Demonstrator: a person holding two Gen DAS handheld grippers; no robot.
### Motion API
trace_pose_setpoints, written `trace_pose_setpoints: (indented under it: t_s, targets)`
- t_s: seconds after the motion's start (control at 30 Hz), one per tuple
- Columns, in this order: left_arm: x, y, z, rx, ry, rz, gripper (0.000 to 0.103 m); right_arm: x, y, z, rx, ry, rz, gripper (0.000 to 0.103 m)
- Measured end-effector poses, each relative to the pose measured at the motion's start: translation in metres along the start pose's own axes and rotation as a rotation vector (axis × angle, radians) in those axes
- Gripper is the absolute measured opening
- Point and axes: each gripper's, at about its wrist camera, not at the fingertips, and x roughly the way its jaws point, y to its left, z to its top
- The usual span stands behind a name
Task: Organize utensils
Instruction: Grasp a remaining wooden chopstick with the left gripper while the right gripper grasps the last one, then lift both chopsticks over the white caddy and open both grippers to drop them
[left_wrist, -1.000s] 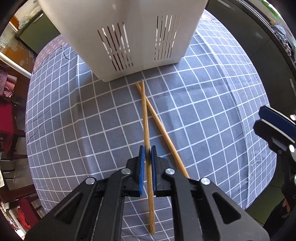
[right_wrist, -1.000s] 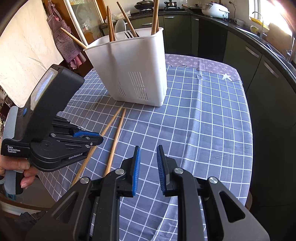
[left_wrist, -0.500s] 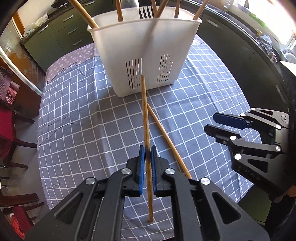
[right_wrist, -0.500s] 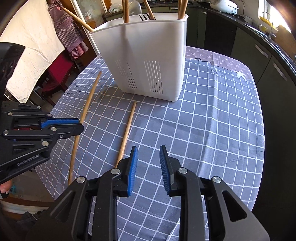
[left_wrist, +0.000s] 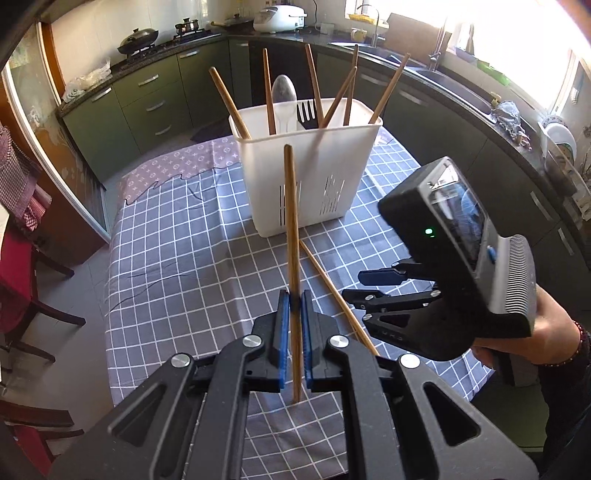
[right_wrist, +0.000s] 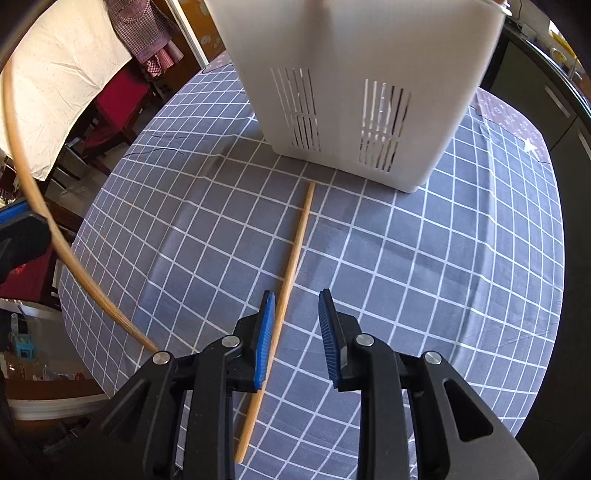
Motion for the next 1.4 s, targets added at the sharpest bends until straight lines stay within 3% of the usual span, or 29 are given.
trace_pose_setpoints:
  t_s: [0.33, 0.43, 0.47, 0.7, 0.83, 1.13, 1.4]
  targets:
    - [-0.008, 0.010, -0.002, -0.010, -0.033, -0.015, 0.006, 0.036, 0.023, 0.019, -0.038, 0.097, -0.068, 0.025]
    - [-0.009, 0.010, -0.004, -0.009, -0.036, -0.019, 0.006, 0.039, 0.026, 0.022, -0.044, 0.099, -0.084, 0.017]
    - [-0.009, 0.010, -0.005, -0.008, -0.036, -0.019, 0.006, 0.040, 0.026, 0.024, -0.046, 0.099, -0.093, 0.011]
    - [-0.010, 0.009, -0.006, -0.006, -0.041, -0.022, 0.006, 0.041, 0.025, 0.025, -0.038, 0.081, -0.077, 0.007]
    - [-0.012, 0.010, -0.007, -0.006, -0.040, -0.021, 0.006, 0.014, 0.024, 0.017, -0.033, 0.009, -0.055, 0.007]
    - [-0.015, 0.011, -0.008, -0.007, -0.048, -0.014, 0.006, -0.094, 0.023, -0.008, -0.032, -0.260, -0.046, 0.007]
    - [-0.022, 0.008, -0.008, 0.001, -0.065, -0.003, 0.006, -0.144, 0.014, -0.033, -0.024, -0.375, -0.070, 0.007]
